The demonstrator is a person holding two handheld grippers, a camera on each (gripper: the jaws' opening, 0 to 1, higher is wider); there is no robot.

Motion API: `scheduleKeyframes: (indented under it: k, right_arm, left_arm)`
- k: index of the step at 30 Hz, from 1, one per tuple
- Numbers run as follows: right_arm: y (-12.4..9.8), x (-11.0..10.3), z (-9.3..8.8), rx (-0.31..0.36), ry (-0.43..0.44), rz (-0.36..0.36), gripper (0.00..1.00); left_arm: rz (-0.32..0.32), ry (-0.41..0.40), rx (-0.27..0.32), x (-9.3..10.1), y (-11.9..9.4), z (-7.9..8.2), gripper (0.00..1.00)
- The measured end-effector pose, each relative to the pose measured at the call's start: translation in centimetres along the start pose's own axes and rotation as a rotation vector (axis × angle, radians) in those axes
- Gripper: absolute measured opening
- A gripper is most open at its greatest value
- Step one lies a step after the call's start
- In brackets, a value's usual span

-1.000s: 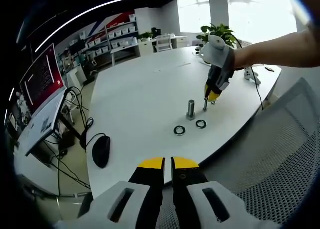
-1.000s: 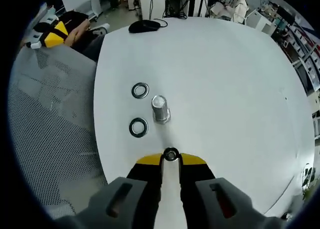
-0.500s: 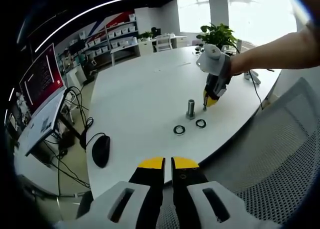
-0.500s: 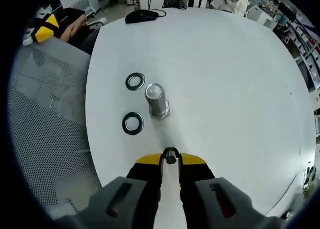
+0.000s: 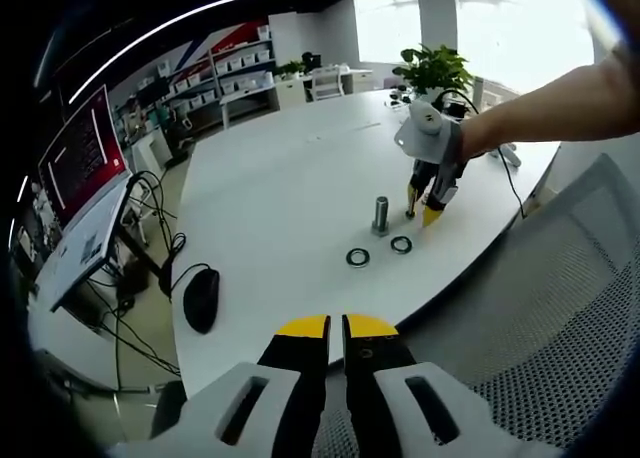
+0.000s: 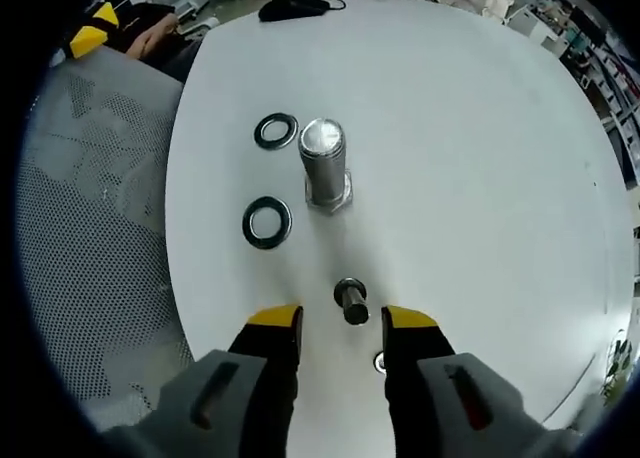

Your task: Place the washer onto the threaded stud by aligning its center hole with the stud, sliding it down to the base, and recovering from edge contact or off-axis alignment until the washer reaches the visible bottom stop.

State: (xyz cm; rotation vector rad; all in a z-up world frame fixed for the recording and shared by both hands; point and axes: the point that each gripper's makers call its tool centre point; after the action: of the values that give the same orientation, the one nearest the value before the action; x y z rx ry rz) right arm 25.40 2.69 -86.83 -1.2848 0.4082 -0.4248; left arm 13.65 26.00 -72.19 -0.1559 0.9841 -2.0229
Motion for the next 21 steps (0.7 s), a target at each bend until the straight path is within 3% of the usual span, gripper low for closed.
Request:
scheduleKeyframes:
  k: [21]
  right_arm:
    - [-1.4,0.9,-3.9,0.037,0.087,-0.012,0.36]
  left_arm:
    - [0.005,-0.001,0.003,-0.1,0.0,0.1,0.02]
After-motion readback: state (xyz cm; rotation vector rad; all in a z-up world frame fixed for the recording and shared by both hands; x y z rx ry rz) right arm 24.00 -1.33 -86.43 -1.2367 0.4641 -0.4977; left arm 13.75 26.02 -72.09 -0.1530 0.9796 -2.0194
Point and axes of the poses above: the point that each gripper's makers call its tool centre point, and the gripper's own axes: y roughly forward along the fingers, x roughly to its right, z roughly out of its top, and after that the axes turned 12 degrees about y, right-handed
